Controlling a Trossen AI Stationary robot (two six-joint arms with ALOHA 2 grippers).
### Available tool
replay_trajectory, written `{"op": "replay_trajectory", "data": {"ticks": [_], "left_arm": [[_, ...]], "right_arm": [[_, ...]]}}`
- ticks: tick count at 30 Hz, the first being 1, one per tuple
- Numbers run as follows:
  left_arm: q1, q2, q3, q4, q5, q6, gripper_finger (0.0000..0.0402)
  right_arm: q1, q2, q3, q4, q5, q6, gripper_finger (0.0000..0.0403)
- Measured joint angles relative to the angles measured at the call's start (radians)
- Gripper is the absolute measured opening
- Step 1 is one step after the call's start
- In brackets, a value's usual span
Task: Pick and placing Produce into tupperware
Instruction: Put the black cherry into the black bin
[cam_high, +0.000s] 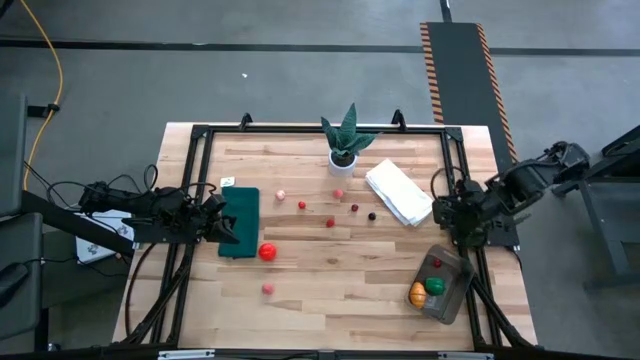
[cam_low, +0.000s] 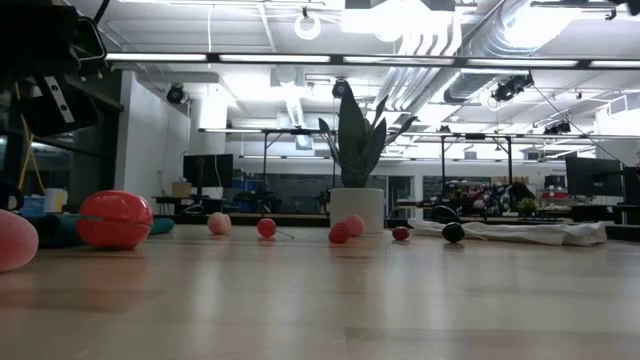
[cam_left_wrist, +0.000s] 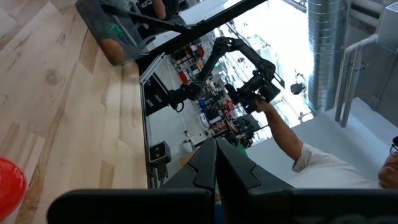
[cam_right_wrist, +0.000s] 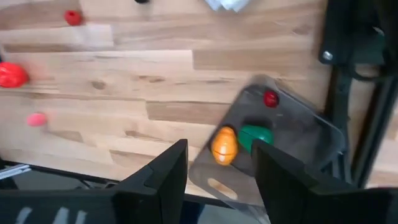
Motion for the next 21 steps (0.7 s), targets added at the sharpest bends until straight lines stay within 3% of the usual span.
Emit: {"op": "replay_trajectory", "data": {"ticks": [6, 21], "left_arm": [[0.000, 0.000, 0.000, 0.000, 0.004, 0.000, 0.0001], [0.000, 0.000, 0.000, 0.001, 0.006, 0.000, 0.0001]], "right_arm": [[-0.142, 0.023, 0.000, 0.020, -0.007, -0.157, 0.0167], [-0.446, 0.171, 0.000, 0.072, -0.159, -0.570, 0.0167]]}}
